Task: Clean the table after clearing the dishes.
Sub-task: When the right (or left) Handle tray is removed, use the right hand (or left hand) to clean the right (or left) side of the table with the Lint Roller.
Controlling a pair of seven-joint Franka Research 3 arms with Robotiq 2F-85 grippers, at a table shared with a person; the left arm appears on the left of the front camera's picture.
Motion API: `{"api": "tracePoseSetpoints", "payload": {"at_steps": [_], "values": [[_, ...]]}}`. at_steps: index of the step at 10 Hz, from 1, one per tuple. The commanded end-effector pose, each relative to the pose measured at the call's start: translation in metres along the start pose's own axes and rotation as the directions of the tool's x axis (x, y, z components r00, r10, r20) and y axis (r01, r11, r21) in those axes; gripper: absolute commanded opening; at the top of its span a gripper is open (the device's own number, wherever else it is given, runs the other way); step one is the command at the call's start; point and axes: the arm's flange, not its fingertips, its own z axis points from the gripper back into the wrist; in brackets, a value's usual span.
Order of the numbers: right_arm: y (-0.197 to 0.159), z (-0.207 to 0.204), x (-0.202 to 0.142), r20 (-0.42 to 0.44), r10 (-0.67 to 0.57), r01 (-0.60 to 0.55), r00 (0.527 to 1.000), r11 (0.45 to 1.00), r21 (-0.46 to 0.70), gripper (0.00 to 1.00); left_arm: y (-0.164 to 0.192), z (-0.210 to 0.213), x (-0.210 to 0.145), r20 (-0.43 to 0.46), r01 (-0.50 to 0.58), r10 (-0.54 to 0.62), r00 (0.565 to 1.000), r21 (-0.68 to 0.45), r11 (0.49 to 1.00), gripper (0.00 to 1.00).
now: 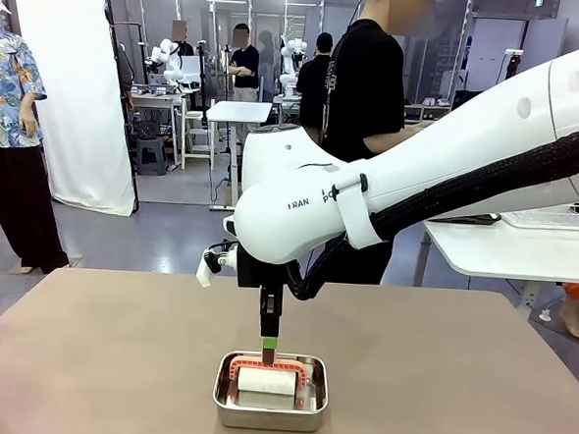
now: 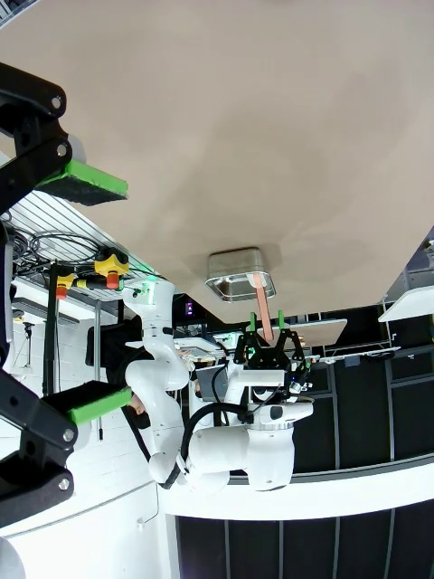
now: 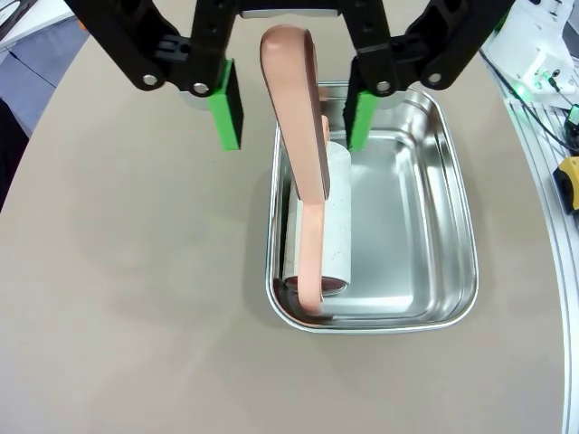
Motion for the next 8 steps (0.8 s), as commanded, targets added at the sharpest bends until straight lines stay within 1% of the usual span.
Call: {"api": "tracePoseSetpoints", "payload": {"at_steps": [1, 2, 3, 4, 5, 7, 8], "values": [[0.002, 0.000, 0.005, 0.001, -0.030, 0.030, 1.000, 0.999, -0.012, 0.38, -0.002, 0.001, -0.004, 0.007, 0.004, -0.004, 1.000, -0.002, 1.000, 1.00], [0.002, 0.001, 0.005, -0.003, -0.033, 0.032, 0.999, 0.999, -0.017, 0.33, -0.002, 0.001, -0.004, 0.007, 0.004, -0.004, 1.000, -0.002, 1.000, 1.00], [0.001, 0.002, 0.004, 0.003, -0.036, 0.036, 0.999, 0.999, -0.015, 0.19, -0.002, 0.001, -0.004, 0.007, 0.004, -0.004, 1.000, -0.002, 1.000, 1.00], [0.002, 0.002, 0.004, 0.001, -0.036, 0.036, 0.999, 0.999, -0.013, 0.13, -0.002, 0.001, -0.004, 0.007, 0.004, -0.004, 1.000, -0.002, 1.000, 1.00], [0.002, 0.003, 0.005, 0.002, -0.035, 0.035, 0.999, 0.999, -0.014, 0.00, -0.002, 0.001, -0.004, 0.007, 0.004, -0.004, 1.000, -0.002, 1.000, 1.00], [0.007, 0.012, 0.007, 0.004, -0.041, 0.041, 0.999, 0.999, -0.011, 0.00, -0.002, 0.001, -0.004, 0.007, 0.004, -0.004, 1.000, -0.002, 1.000, 1.00], [0.008, 0.018, 0.008, 0.007, -0.049, 0.049, 0.999, 0.999, -0.016, 0.04, -0.002, 0.001, -0.004, 0.007, 0.004, -0.004, 1.000, -0.002, 1.000, 1.00]]}}
